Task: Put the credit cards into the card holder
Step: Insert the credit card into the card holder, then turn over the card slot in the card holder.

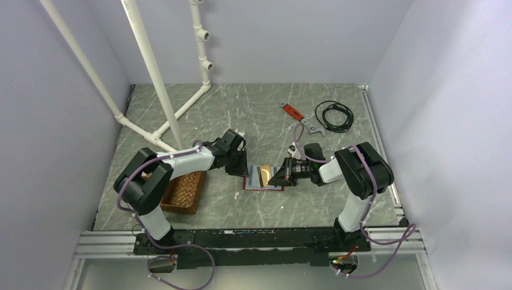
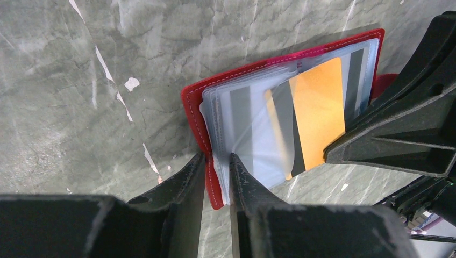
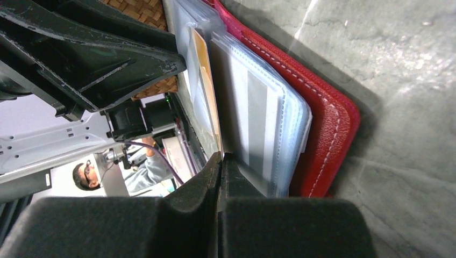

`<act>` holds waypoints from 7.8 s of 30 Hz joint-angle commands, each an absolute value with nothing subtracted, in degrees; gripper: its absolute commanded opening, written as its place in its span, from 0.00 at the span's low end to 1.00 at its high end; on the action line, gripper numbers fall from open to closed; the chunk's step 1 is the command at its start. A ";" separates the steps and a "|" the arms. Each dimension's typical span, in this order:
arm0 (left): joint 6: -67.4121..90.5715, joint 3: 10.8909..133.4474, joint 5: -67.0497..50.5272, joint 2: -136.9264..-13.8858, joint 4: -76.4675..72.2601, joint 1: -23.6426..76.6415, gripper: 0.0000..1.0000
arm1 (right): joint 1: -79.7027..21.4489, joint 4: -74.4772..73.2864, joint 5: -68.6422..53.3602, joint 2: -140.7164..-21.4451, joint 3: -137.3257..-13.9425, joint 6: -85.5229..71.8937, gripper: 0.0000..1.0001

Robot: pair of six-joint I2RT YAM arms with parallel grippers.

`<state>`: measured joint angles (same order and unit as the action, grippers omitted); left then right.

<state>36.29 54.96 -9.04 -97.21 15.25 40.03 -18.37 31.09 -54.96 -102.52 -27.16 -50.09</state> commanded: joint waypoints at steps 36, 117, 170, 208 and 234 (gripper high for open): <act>37.95 52.41 -12.58 -97.41 18.96 40.42 0.24 | -21.79 42.22 -47.88 -103.72 -26.13 -56.26 0.00; 34.96 67.48 -17.56 -109.64 14.96 45.18 0.24 | -19.20 -2.41 -39.03 -88.00 -37.60 -25.13 0.48; 35.24 65.04 -16.98 -108.85 14.93 45.18 0.19 | -19.51 -3.29 -38.76 -87.73 -36.06 -24.85 0.46; 47.77 57.78 -31.41 -97.90 4.15 36.83 0.53 | -27.07 6.19 -46.63 -91.42 -42.67 -28.61 0.35; 43.08 56.41 -23.55 -93.44 13.69 36.34 0.53 | -31.95 10.60 -48.78 -93.15 -43.90 -30.81 0.44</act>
